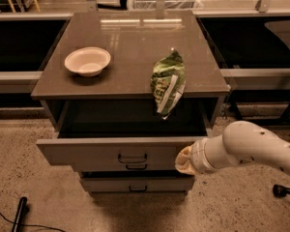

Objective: Close top drawer

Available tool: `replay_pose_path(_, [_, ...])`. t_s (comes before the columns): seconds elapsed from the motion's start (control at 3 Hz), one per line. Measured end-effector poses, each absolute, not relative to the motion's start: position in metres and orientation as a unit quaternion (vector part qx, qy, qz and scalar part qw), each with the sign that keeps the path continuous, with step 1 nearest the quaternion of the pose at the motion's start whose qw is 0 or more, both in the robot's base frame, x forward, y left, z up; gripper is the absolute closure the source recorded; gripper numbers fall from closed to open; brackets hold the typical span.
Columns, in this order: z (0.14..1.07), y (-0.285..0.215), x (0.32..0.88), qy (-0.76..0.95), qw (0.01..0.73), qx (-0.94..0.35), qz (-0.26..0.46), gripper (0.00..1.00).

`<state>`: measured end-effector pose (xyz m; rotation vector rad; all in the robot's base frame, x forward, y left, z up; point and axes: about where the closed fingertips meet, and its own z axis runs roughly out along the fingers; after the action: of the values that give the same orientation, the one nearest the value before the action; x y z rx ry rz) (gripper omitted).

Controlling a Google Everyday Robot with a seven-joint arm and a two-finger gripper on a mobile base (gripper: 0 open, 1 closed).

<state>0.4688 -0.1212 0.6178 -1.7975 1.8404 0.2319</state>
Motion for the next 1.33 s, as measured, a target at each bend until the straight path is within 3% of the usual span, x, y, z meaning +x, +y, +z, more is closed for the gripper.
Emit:
replay_pose_path(0.33, [0.6063,-0.1234,0.4829,0.69,0.289,-0.659,0.08,0.8])
replay_pose_path(0.67, [0.6061,-0.1232,0.4833,0.69,0.289,-0.659,0.08,0.62])
replay_pose_path(1.33, [0.6061,-0.1232,0.4833,0.69,0.289,-0.659,0.08,0.14])
